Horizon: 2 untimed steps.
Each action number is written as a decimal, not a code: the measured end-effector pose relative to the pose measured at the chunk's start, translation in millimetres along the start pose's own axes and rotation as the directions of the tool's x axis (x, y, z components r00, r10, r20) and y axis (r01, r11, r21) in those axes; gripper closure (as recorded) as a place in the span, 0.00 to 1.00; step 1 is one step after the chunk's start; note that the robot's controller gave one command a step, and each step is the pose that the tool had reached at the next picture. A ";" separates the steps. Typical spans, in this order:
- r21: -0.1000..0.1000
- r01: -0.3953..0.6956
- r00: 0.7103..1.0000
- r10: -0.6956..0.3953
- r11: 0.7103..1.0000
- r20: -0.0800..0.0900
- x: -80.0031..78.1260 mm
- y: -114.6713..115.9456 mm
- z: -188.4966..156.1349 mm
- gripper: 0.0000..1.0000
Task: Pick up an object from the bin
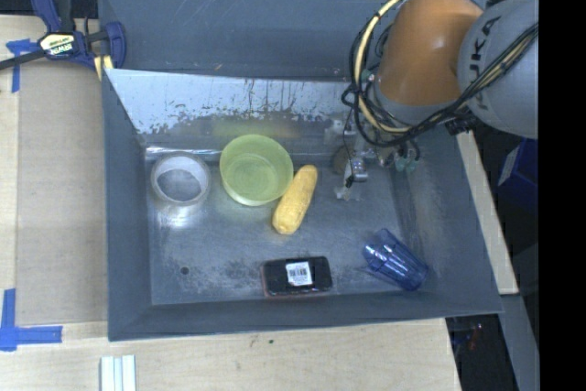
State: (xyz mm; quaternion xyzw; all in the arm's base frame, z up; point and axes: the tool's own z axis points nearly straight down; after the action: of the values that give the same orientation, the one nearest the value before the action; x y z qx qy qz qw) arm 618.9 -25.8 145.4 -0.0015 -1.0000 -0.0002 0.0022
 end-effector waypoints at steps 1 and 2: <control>0.005 0.318 0.948 -0.318 0.948 0.013 -7.2 29.9 46.6 0.00; 0.003 0.450 0.893 -0.450 0.893 0.008 -7.4 45.4 74.3 0.00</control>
Offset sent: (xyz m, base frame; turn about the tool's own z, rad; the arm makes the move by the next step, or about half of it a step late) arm 0.0060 0.0457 -0.0754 -0.4685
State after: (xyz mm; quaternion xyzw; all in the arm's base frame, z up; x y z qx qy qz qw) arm 626.1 19.6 71.1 0.2299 -0.9732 0.0000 -0.0020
